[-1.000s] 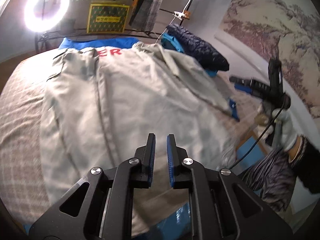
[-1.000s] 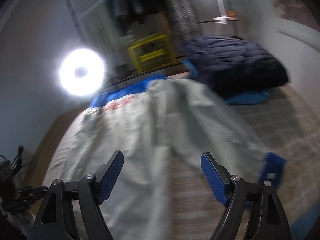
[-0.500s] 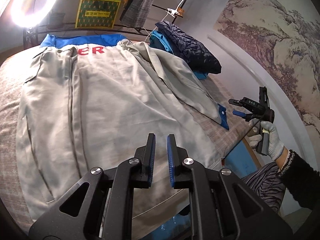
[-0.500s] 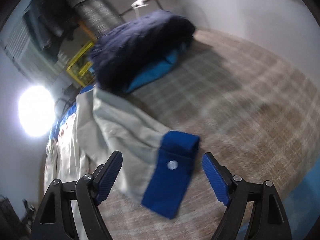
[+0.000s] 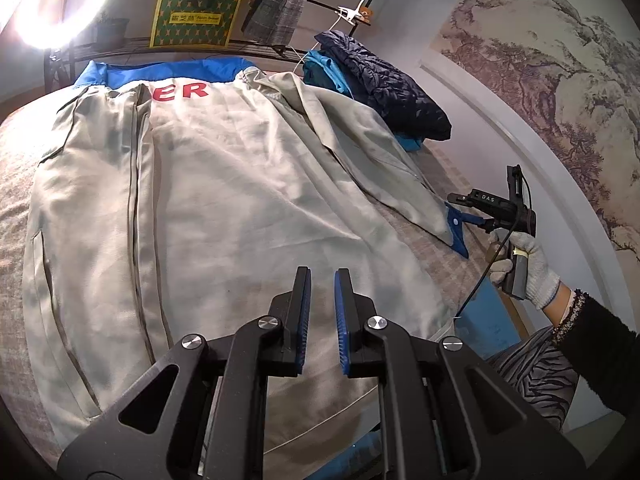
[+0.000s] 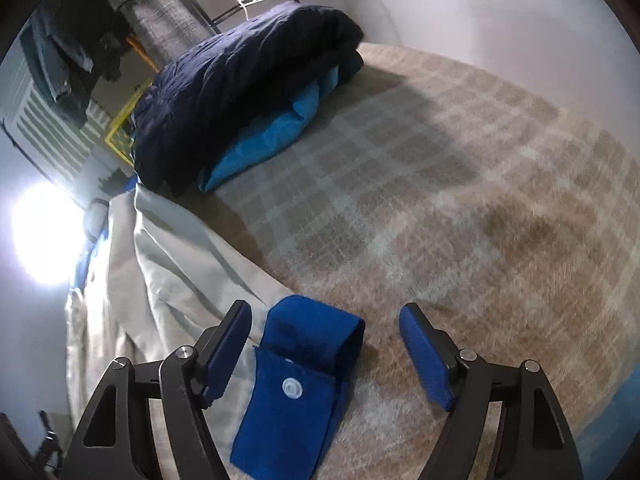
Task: Fold large clothes
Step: 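Move the right tool to the other blue cuff and grasp it, then carry the blue-cuffed sleeve across the jacket back with the right tool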
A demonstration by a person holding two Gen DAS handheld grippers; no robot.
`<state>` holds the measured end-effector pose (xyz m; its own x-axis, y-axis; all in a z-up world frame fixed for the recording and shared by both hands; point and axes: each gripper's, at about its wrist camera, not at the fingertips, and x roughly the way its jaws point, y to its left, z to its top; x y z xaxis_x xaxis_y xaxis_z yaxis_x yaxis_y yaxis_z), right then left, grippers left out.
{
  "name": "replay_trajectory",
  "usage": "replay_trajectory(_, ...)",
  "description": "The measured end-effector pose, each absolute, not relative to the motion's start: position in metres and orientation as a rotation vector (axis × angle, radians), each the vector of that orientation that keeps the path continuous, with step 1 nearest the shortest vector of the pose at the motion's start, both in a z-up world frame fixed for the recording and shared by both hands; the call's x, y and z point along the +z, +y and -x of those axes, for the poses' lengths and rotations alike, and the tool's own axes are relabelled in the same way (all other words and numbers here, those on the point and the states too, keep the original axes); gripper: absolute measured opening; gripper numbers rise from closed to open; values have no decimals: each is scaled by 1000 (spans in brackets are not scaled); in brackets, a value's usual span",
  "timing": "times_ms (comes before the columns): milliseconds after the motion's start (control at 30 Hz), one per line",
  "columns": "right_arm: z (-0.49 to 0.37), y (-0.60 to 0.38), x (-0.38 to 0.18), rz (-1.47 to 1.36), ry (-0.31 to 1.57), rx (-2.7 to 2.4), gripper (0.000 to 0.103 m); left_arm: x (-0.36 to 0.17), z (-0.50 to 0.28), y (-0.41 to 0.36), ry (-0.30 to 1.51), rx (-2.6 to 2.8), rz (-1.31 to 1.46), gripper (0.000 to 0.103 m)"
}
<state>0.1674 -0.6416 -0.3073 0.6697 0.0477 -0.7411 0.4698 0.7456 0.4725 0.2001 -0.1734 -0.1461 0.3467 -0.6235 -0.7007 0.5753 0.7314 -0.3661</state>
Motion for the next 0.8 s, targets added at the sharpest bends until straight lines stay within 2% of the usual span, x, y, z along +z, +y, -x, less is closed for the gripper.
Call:
replay_trajectory(67, -170, -634, -307, -652, 819, -281, 76, -147, -201, -173, 937, -773, 55, 10)
replay_trajectory(100, -172, -629, -306, -626, 823, -281, 68, -148, -201, -174, 938, -770, 55, 10)
replay_trajectory(133, -175, -623, -305, -588, 832, -269, 54, -148, -202, -174, 939, -768, 55, 10)
replay_trajectory(167, -177, -619, -304, -564, 842, -260, 48, -148, -202, -174, 939, -767, 54, 10)
replay_trajectory(233, -180, -612, -300, -519, 853, -246, 27, -148, -203, -174, 936, -766, 51, 10)
replay_trajectory(333, -180, -607, -293, -495, 849, -240, 9, -148, -204, -173, 931, -761, 47, 10)
replay_trajectory(433, -173, -603, -278, -480, 805, -238, 5, -146, -205, -169, 923, -754, 47, 10)
replay_trajectory(800, -146, -540, -174, -354, 546, -85, 4, -140, -214, -146, 902, -689, 104, 10)
